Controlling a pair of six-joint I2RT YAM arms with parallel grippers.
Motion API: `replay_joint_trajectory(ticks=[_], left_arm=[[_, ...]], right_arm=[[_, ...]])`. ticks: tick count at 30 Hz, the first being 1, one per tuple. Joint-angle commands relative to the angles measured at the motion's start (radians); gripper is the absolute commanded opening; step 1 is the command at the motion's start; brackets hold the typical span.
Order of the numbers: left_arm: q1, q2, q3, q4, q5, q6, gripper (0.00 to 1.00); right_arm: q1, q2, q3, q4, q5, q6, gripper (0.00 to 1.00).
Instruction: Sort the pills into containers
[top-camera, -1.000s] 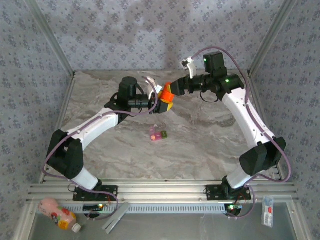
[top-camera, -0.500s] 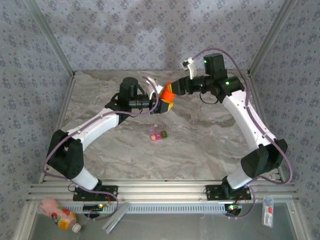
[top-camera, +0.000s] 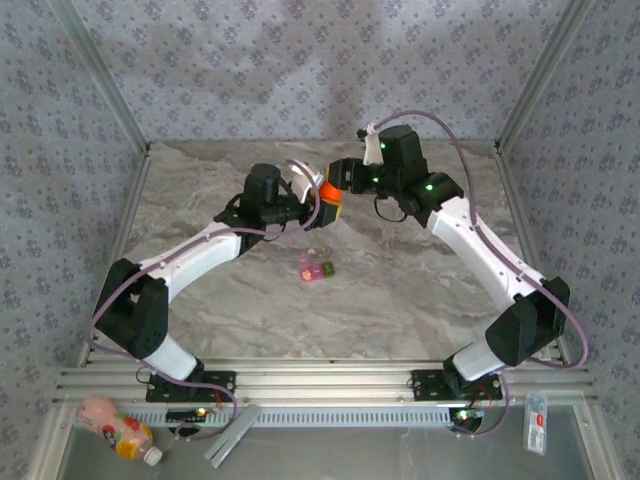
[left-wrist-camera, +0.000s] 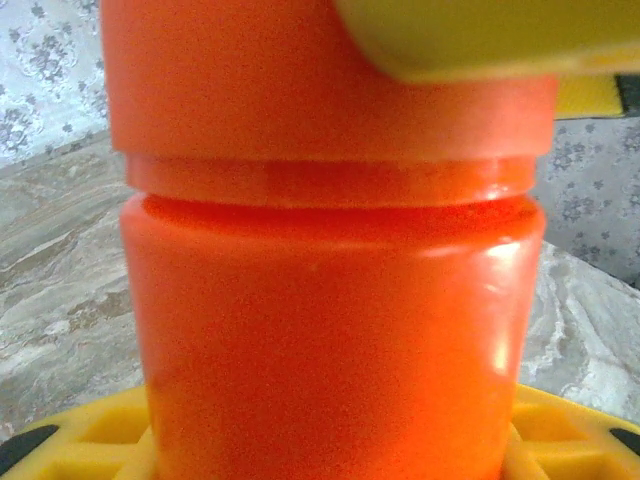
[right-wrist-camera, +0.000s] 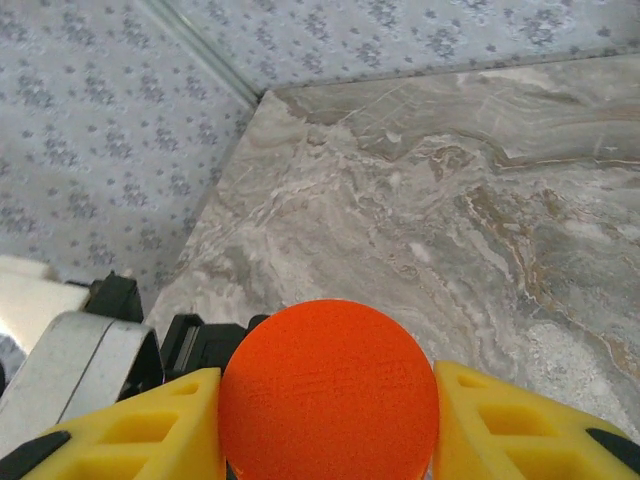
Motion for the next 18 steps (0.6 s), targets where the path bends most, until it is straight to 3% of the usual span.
replay_joint_trajectory(ticks=[1, 6, 11, 18], left_arm=[[-0.043, -0.033, 0.028, 0.141, 0.018, 0.007, 0.0], [-0.044, -0.03, 0.023, 0.137, -0.005, 0.006, 0.0], [-0.038, -0.031, 0.018, 0.137, -0.048, 0.005, 0.0], [-0.002, -0.048, 0.016, 0.135, 0.016, 0.023, 0.0]], right_arm=[[0.055, 0.042, 0.019, 0.018, 0.011, 0.086, 0.49], [0.059, 0.044, 0.046, -0.019, 0.0, 0.074, 0.51], [0.008, -0.025, 0.042, -0.024, -0.043, 0.041, 0.68], [-0.143, -0.183, -0.004, 0.018, -0.247, -0.042, 0.79]])
